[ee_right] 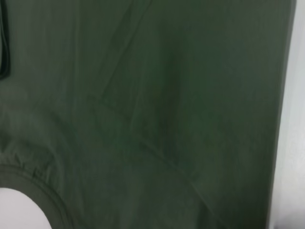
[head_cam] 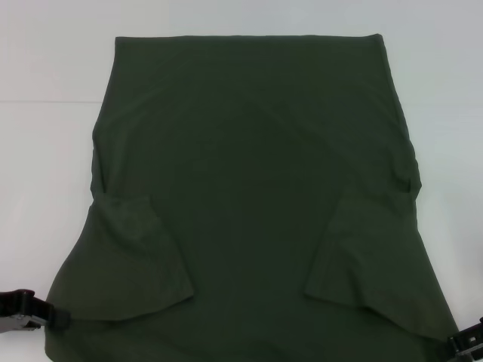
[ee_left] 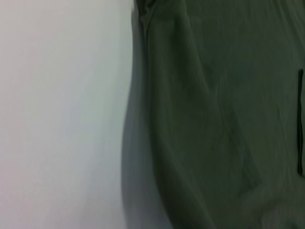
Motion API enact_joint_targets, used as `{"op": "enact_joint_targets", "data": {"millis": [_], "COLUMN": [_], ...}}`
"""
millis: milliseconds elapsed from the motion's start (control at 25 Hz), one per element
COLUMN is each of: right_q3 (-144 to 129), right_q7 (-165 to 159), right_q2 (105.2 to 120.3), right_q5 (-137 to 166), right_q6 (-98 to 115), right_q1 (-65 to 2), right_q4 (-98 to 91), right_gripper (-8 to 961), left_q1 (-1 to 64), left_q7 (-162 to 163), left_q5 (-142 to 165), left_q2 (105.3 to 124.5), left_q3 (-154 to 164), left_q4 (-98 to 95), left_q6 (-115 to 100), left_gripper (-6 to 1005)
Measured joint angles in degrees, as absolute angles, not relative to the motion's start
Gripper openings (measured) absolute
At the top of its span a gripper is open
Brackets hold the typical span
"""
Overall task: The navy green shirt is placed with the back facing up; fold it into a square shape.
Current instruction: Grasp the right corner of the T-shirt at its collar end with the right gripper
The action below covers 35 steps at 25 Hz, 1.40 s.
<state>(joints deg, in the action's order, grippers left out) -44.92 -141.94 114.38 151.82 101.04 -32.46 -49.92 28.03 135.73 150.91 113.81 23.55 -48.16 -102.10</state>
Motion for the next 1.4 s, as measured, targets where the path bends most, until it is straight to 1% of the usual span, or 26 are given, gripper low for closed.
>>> {"op": "enact_joint_targets", "data": {"millis": [880,1160,1400], "right_q3": [-46.88,-47.56,-47.64], "right_q7": [-141.94,-142.01,-141.94], "right_q2": [115.74,115.85,116.74], "right_q5": [151.96,151.74,151.55], "right_q6": [100.64,100.78,101.07], "right_q1": [-33.74,-33.91,-34.83], "right_q4": [-49.91,-49.83,-49.82], "right_gripper": [852,852,851], "left_q1": [27.91,27.93,27.98], "left_q7": [135.7,135.65,135.62], "left_q5": [150.91,150.91,150.91], "left_q2": [113.81,113.81,113.81], "left_q3": [23.55,23.55,23.55], "left_q4": [-48.16,-48.16,-48.17], "left_q6": [-102.04,-102.12,-102.12], "left_gripper": [34,34,34]}}
